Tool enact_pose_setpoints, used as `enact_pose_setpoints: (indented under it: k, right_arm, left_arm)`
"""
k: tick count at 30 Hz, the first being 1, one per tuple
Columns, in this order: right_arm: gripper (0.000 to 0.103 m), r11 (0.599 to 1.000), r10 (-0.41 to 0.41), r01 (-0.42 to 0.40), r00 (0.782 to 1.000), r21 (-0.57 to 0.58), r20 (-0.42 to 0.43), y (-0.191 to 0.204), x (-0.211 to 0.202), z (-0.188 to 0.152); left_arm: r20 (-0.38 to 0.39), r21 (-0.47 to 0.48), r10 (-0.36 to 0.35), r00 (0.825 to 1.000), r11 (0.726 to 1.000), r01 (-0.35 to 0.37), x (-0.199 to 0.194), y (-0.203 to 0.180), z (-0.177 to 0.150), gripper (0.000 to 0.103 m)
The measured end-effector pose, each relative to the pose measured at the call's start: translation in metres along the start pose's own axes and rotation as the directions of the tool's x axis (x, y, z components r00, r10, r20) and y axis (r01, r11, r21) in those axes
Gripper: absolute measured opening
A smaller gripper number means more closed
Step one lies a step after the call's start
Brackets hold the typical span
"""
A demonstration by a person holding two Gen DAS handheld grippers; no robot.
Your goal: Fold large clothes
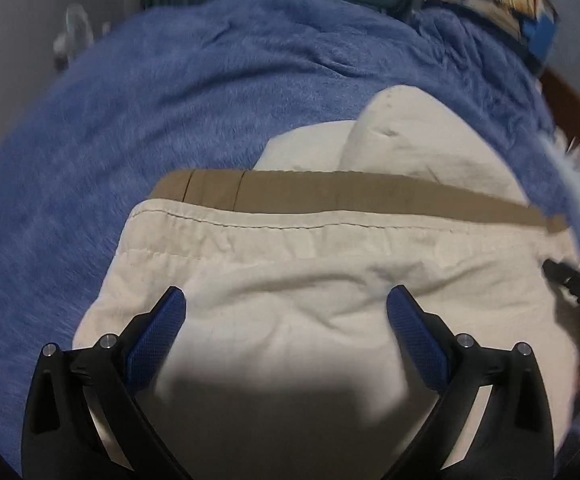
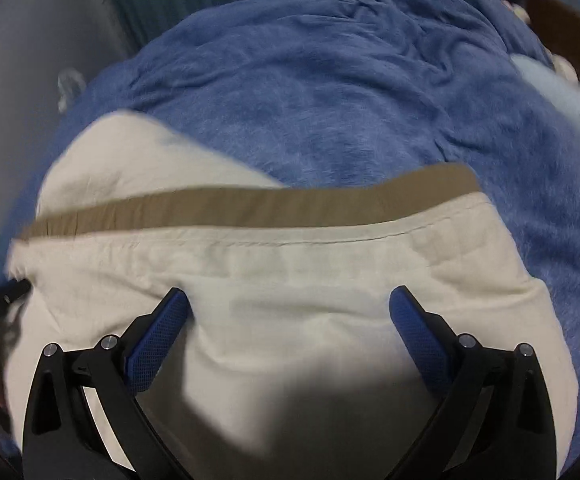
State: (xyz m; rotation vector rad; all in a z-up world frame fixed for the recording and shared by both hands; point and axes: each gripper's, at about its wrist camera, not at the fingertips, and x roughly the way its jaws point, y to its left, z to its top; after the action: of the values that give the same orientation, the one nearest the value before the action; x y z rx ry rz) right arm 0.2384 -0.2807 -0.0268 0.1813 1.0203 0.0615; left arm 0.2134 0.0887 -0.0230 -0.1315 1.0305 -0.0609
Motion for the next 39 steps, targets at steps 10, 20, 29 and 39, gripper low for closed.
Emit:
enact_pose_setpoints:
  k: [10, 20, 29, 39]
  right_arm:
    - [0.096, 0.989, -0.141, 0.136, 0.986, 0.062, 0.086, -0.017, -0.032, -0.004]
    - [0.096, 0.958, -0.031, 0.048, 0.997, -0.284, 0.063, 0.036, -0.068, -0.079]
    - [0.096, 0.963, -0.133, 0.133, 0.991, -0.236, 0.017, -0.029, -0.106, -0.126]
    - [0.096, 0.988, -0.151, 0.152, 0.987, -0.001, -0.055, -0.091, -0.128, -0.167]
  left_arm:
    - [0.018, 0.042, 0.074, 0.997, 0.996, -0.075, 0.003, -0.005, 0.001, 0.097]
    - [0.006, 0.104, 0.002, 1.000, 0.995, -0.003, -0.046, -0.010, -0.046, 0.097]
    - [0.011, 0.164, 0.053, 0.999, 0.985, -0.054, -0.091, 0.024, -0.125, 0.097]
    - [-0.063, -0.102, -0.090, 0.994, 0.991, 0.084, -0.101, 0.087, -0.181, 0.097]
